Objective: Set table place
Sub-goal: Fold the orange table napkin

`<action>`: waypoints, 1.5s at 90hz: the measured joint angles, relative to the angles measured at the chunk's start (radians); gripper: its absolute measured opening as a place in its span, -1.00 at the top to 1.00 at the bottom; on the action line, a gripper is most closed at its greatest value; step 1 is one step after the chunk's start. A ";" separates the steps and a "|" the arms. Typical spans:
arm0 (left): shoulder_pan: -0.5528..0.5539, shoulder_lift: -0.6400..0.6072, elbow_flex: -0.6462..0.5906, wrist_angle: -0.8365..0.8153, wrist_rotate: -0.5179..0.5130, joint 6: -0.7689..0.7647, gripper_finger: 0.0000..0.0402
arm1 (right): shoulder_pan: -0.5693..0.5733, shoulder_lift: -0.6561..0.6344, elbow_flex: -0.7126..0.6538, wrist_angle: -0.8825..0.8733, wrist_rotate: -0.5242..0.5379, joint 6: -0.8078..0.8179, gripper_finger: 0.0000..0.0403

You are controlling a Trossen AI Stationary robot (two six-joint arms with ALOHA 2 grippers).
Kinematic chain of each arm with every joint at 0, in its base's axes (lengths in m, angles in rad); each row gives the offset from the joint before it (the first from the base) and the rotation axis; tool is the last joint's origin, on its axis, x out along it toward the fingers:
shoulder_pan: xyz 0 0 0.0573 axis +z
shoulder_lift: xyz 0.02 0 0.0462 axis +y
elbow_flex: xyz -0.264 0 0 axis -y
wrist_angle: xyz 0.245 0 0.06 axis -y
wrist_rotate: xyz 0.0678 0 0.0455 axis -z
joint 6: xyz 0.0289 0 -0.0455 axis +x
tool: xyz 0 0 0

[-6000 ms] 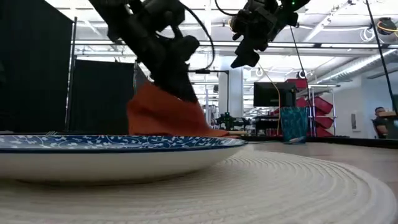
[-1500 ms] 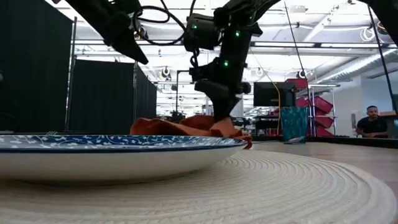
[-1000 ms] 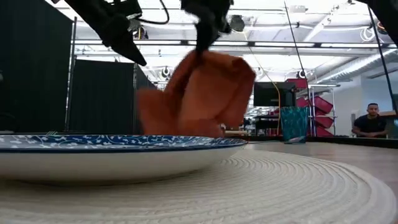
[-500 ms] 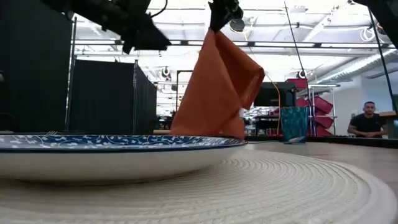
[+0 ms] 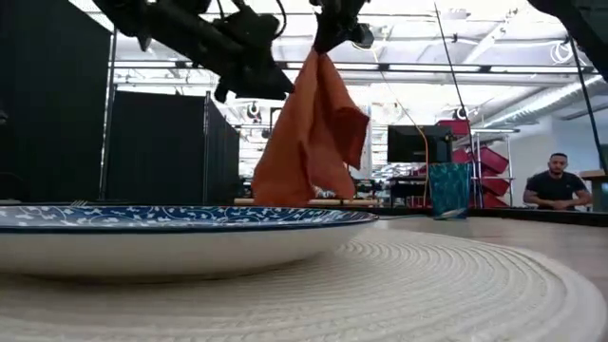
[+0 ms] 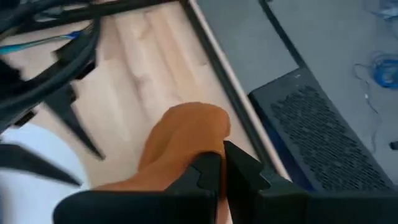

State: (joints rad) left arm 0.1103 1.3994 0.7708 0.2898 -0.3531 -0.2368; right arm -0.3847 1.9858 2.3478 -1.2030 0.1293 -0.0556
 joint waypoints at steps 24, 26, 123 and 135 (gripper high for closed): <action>-0.008 0.022 0.005 -0.029 -0.003 -0.123 0.40 | -0.052 0.000 0.000 0.011 0.001 -0.051 1.00; -0.008 0.022 0.005 -0.028 -0.006 -0.123 0.40 | -0.056 0.000 0.000 0.011 0.002 -0.053 1.00; -0.032 0.153 0.005 0.091 -0.075 -0.227 0.40 | -0.072 0.000 0.000 0.078 -0.003 -0.055 1.00; -0.032 0.170 0.005 0.107 -0.106 -0.228 0.40 | -0.061 0.000 0.000 0.078 -0.002 -0.054 1.00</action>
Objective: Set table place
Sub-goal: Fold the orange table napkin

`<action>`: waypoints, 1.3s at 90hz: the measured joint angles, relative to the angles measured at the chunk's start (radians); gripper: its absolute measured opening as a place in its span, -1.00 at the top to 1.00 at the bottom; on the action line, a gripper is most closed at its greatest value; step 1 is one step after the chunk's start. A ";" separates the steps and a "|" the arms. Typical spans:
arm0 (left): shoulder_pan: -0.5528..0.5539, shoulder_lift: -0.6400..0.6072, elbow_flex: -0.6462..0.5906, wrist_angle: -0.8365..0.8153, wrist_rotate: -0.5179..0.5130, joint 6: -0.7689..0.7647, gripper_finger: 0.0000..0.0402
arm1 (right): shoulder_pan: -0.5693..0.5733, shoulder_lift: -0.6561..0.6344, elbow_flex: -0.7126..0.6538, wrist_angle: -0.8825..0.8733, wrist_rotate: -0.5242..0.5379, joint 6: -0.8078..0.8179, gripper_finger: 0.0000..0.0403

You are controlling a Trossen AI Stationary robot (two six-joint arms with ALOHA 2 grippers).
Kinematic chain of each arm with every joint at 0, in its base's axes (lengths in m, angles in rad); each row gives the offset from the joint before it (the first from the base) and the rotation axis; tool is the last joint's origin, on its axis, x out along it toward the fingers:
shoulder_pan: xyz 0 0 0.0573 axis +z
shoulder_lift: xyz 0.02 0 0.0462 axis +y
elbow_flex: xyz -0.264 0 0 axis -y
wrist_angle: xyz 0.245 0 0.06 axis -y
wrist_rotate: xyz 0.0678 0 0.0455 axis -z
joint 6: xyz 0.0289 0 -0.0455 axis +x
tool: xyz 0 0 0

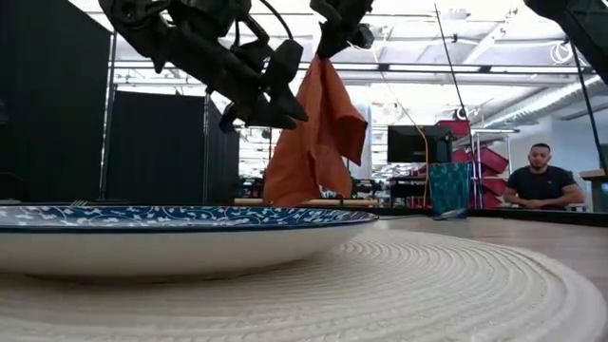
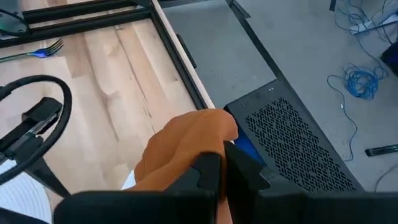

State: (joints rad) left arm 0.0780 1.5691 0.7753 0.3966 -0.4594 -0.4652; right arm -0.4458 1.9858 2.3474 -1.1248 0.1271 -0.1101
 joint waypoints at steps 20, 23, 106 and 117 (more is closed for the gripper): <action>0.007 0.091 0.046 0.005 0.081 -0.001 0.40 | 0.032 0.000 0.000 0.005 -0.001 -0.005 1.00; 0.006 0.109 0.060 0.017 0.081 0.000 0.40 | 0.038 0.000 0.000 0.008 -0.001 -0.005 1.00; -0.101 -0.288 0.114 -0.498 -0.387 0.277 1.00 | -0.002 0.000 0.000 -0.050 -0.002 -0.034 1.00; -0.100 -0.401 0.114 -0.610 -0.461 0.297 1.00 | -0.002 0.000 0.000 -0.088 -0.052 -0.037 1.00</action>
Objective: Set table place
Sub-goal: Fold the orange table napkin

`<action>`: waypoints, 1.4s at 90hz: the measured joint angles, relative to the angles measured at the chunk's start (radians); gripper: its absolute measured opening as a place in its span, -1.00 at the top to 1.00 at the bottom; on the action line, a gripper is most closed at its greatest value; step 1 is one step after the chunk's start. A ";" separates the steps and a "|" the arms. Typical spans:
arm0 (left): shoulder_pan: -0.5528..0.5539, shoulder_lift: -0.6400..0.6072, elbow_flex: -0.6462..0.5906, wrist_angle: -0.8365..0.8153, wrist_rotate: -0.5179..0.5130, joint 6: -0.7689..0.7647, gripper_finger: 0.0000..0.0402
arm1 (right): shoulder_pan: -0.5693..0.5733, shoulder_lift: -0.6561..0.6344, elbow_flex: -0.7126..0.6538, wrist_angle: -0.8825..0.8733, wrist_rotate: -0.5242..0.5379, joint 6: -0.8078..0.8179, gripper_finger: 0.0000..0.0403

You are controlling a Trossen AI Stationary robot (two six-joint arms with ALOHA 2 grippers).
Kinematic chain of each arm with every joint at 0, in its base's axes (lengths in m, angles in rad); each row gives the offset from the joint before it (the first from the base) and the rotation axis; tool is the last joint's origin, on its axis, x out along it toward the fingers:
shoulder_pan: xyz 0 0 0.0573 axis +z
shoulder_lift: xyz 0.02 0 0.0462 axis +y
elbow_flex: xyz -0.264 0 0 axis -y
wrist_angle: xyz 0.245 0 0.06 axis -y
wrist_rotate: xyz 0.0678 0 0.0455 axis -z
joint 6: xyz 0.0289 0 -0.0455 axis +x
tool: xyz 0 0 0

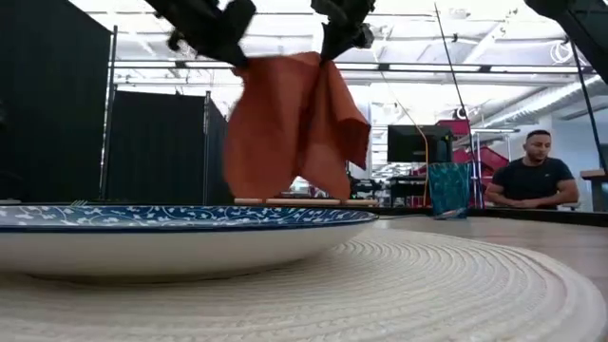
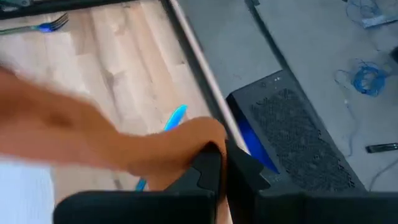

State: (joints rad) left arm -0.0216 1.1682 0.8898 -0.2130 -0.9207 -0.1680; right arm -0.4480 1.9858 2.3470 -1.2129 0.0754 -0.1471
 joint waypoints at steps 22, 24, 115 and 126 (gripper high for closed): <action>0.002 -0.104 0.000 -0.100 -0.080 0.016 1.00 | 0.004 0.000 0.000 -0.051 -0.142 0.026 1.00; 0.002 -0.106 0.000 -0.100 -0.080 0.017 1.00 | 0.004 0.002 0.000 -0.052 -0.157 0.032 1.00; 0.212 -0.081 -0.016 -0.240 -0.060 0.153 1.00 | -0.031 0.152 0.000 -0.031 -0.063 -0.285 1.00; 0.250 -0.073 -0.016 -0.230 -0.046 0.184 1.00 | -0.046 0.153 0.000 -0.037 -0.055 -0.301 1.00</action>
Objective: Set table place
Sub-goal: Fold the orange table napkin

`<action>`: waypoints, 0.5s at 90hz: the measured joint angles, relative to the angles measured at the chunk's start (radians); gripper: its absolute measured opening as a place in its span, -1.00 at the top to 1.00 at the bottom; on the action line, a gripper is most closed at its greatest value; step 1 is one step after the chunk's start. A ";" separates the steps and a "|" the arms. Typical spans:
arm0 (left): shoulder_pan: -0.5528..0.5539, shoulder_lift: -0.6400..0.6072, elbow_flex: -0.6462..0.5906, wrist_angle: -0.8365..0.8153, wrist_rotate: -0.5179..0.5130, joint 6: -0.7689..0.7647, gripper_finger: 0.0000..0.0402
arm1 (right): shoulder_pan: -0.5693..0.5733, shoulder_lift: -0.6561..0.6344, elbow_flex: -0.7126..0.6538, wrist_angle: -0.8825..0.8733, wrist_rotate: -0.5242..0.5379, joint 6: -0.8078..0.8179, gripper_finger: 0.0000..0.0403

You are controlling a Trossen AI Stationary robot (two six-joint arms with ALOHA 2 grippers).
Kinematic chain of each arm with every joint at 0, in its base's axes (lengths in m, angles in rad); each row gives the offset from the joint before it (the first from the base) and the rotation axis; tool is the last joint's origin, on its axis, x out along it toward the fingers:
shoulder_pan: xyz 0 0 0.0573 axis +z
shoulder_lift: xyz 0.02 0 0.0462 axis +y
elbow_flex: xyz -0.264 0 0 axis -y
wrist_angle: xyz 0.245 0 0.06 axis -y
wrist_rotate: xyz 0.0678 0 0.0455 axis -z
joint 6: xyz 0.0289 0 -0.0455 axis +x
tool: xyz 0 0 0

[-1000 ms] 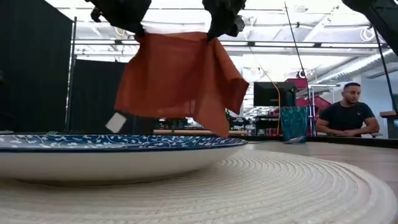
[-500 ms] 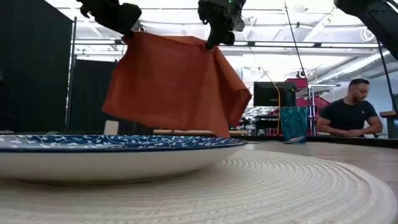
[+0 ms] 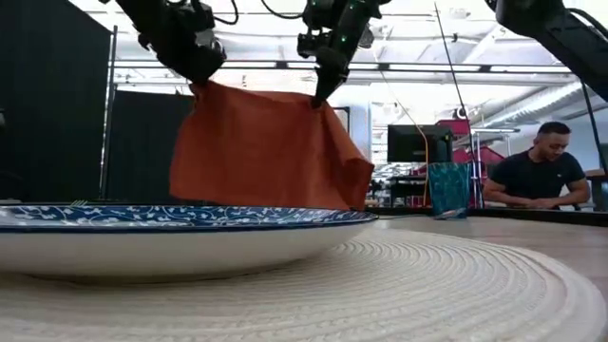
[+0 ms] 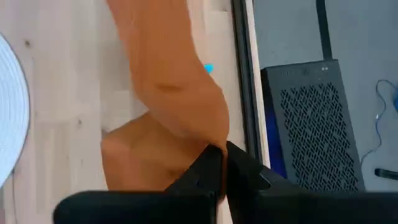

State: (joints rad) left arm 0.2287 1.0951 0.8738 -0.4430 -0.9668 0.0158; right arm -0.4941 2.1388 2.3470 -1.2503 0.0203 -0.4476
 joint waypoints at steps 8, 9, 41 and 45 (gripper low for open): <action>0.012 0.000 0.000 -0.005 0.030 -0.005 1.00 | 0.003 0.000 -0.001 -0.034 -0.058 0.057 1.00; 0.012 0.000 0.000 -0.008 0.034 -0.007 1.00 | 0.005 0.000 -0.002 -0.041 -0.078 0.066 1.00; -0.080 0.001 0.000 -0.258 0.102 -0.202 1.00 | 0.181 -0.001 -0.170 -0.067 -0.215 0.198 1.00; -0.106 0.001 0.000 -0.314 0.104 -0.248 1.00 | 0.196 -0.001 -0.189 -0.055 -0.242 0.225 1.00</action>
State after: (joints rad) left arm 0.1223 1.0958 0.8738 -0.7569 -0.8630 -0.2318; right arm -0.2984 2.1376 2.1576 -1.3056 -0.2218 -0.2223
